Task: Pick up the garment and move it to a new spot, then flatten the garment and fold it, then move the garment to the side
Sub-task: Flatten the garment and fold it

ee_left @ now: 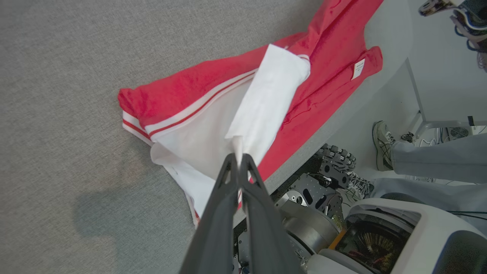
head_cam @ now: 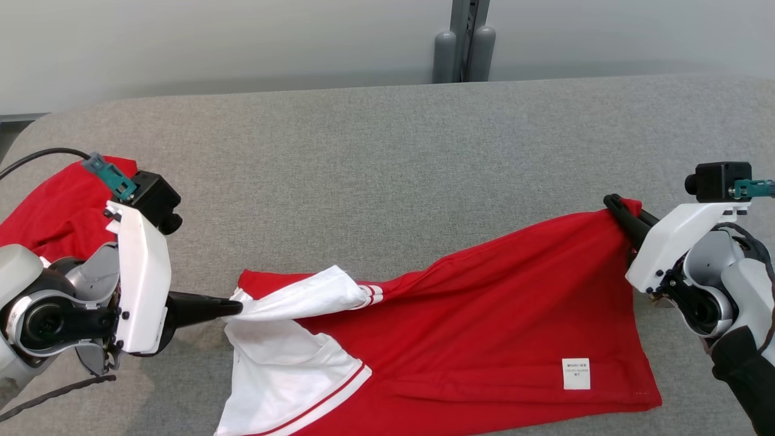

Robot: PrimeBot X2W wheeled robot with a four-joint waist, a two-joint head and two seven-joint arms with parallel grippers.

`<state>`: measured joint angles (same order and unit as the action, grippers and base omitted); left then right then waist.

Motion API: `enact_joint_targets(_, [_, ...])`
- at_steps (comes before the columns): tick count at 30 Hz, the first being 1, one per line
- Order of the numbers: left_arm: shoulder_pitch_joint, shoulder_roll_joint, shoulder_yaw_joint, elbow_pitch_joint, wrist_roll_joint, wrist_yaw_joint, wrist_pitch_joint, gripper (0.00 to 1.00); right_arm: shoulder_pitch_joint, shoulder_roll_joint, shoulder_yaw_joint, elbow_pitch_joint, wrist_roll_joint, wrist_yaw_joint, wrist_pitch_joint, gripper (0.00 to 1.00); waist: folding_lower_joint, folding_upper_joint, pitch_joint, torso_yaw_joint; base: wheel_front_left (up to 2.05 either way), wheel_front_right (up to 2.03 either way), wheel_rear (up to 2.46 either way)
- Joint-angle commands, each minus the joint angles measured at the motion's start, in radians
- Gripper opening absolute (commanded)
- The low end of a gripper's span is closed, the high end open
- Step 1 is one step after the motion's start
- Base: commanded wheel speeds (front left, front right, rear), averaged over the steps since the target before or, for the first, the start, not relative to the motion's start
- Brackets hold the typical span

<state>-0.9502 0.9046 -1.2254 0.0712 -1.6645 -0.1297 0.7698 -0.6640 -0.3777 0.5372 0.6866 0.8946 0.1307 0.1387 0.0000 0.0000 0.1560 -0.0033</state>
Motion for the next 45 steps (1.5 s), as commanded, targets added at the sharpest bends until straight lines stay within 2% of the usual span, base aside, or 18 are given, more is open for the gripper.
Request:
enact_joint_targets(1, [0.015, 0.004, 0.006, -0.006, -0.005, -0.001, 0.002, 0.0, -0.002, -0.017, 0.008, -0.007, 0.015, 0.0, -0.011, 0.0, 0.0, 0.0, -0.005, 0.005, 0.0, 0.0, 0.0])
enact_joint_targets(5, [0.03, 0.007, 0.004, -0.021, -0.009, -0.001, 0.01, 0.0, 0.012, -0.05, 0.043, -0.043, 0.042, 0.0, -0.025, 0.0, 0.0, 0.0, -0.014, 0.01, 0.0, 0.0, 0.0])
enact_joint_targets(9, [0.042, 0.008, 0.002, -0.034, -0.006, -0.001, 0.02, 0.0, 0.034, -0.094, 0.085, -0.096, 0.099, 0.0, 0.011, 0.0, 0.0, 0.0, -0.02, 0.012, 0.0, 0.0, 0.0])
enact_joint_targets(22, [0.056, 0.003, -0.003, -0.054, -0.02, -0.002, 0.064, 0.0, 0.063, -0.192, 0.176, -0.228, 0.221, 0.0, 0.251, 0.0, 0.0, 0.0, -0.035, -0.001, 0.0, 0.0, 0.0])
enact_joint_targets(30, [0.066, 0.003, -0.011, -0.055, -0.029, -0.002, 0.104, 0.0, 0.052, -0.204, 0.232, -0.237, 0.203, 0.0, 0.34, 0.0, 0.0, 0.0, -0.03, -0.005, 0.0, 0.0, 0.0])
enact_joint_targets(39, [0.091, -0.018, -0.02, -0.025, -0.032, -0.002, 0.124, 0.0, 0.031, -0.216, 0.275, -0.201, 0.132, 0.0, 0.323, 0.0, 0.0, 0.0, -0.029, -0.003, 0.0, 0.0, 0.0])
enact_joint_targets(45, [0.085, -0.024, -0.01, -0.015, -0.028, -0.002, 0.12, 0.0, -0.025, -0.186, 0.277, -0.17, 0.033, 0.0, 0.137, 0.0, 0.0, 0.0, -0.026, -0.005, 0.0, 0.0, 0.0])
